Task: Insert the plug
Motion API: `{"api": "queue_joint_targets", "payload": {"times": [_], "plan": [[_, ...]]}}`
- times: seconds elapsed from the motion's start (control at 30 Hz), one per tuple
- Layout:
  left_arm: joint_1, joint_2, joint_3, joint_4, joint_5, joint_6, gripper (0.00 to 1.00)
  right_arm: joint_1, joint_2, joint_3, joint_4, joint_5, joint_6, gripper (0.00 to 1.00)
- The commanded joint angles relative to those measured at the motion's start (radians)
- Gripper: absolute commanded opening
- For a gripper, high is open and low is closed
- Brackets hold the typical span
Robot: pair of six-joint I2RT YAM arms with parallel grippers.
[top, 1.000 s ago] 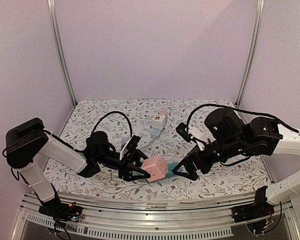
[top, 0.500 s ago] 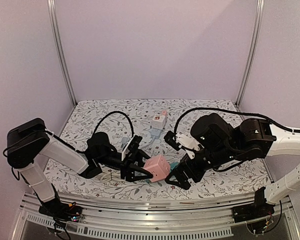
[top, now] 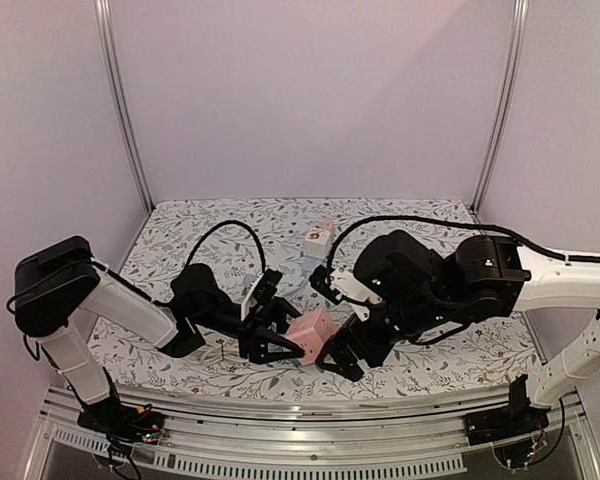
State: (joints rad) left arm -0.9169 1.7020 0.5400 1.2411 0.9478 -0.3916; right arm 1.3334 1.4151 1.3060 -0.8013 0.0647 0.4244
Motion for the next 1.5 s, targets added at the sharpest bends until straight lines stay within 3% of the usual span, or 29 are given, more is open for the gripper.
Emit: {"api": "queue_joint_targets", "payload": {"times": [0.0, 0.47, 0.97, 1.47], "plan": [[-0.014, -0.004, -0.005, 0.089, 0.075, -0.02, 0.0, 0.007, -0.003, 0.035, -0.002, 0.059, -0.009, 0.99], [-0.02, 0.006, -0.015, 0.172, 0.122, -0.053, 0.0, 0.006, 0.025, 0.058, 0.063, -0.013, -0.006, 0.99], [-0.02, 0.028, -0.028, 0.283, 0.096, -0.113, 0.0, 0.006, 0.064, 0.018, 0.18, -0.052, 0.016, 0.88], [-0.023, -0.063, -0.09, 0.284, 0.013, -0.098, 0.0, 0.007, 0.066, -0.021, 0.223, -0.053, 0.038, 0.9]]}}
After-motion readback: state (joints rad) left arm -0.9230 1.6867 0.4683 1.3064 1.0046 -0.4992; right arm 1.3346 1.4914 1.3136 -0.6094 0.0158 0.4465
